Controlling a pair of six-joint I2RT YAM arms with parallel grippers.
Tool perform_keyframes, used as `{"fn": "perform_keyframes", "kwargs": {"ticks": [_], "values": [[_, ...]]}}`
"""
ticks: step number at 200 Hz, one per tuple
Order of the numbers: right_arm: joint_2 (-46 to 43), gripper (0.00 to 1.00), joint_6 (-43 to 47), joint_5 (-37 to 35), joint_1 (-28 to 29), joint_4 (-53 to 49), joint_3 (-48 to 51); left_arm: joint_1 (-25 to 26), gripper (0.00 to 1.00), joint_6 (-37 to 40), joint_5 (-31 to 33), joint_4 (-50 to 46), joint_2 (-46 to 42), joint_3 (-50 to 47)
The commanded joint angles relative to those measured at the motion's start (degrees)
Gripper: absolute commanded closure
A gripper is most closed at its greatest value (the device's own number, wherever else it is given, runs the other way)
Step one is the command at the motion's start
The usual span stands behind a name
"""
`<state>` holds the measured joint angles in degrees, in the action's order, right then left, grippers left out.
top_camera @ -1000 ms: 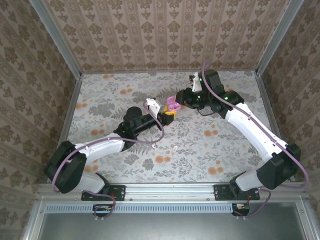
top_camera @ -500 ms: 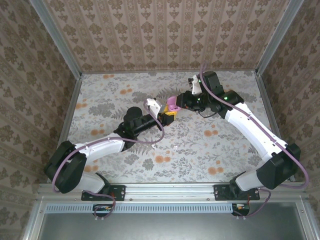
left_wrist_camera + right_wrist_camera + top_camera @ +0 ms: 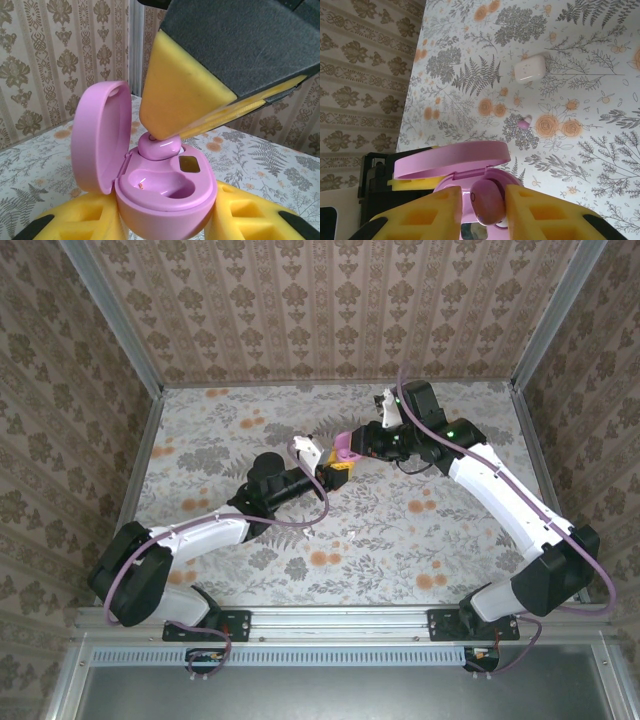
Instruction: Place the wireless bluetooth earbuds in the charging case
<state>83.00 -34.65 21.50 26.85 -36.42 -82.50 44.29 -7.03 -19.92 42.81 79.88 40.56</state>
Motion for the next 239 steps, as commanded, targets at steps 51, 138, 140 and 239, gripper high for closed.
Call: {"fn": "perform_keyframes", "kwargs": {"ticks": [51,138,140,239], "values": [[-1.31,0.65,0.67,-2.73,0.31,-3.22,-2.64,0.31,0.63,1.40,-0.12,2.57,-2.26,1.69],[-8.33,0.62,-1.56,-7.33,-1.70,3.18,1.87,-0.46,0.63,1.97,1.59,1.88,-4.56,0.25],[-8.41,0.62,-1.78,-7.34,-1.91,3.44,2.18,-0.44,0.63,2.01,1.61,1.81,-4.71,0.12],[14.31,0.63,-0.93,1.26,-2.82,6.92,1.98,-2.83,0.63,6.96,6.86,-10.30,-22.84,-3.88]]}}
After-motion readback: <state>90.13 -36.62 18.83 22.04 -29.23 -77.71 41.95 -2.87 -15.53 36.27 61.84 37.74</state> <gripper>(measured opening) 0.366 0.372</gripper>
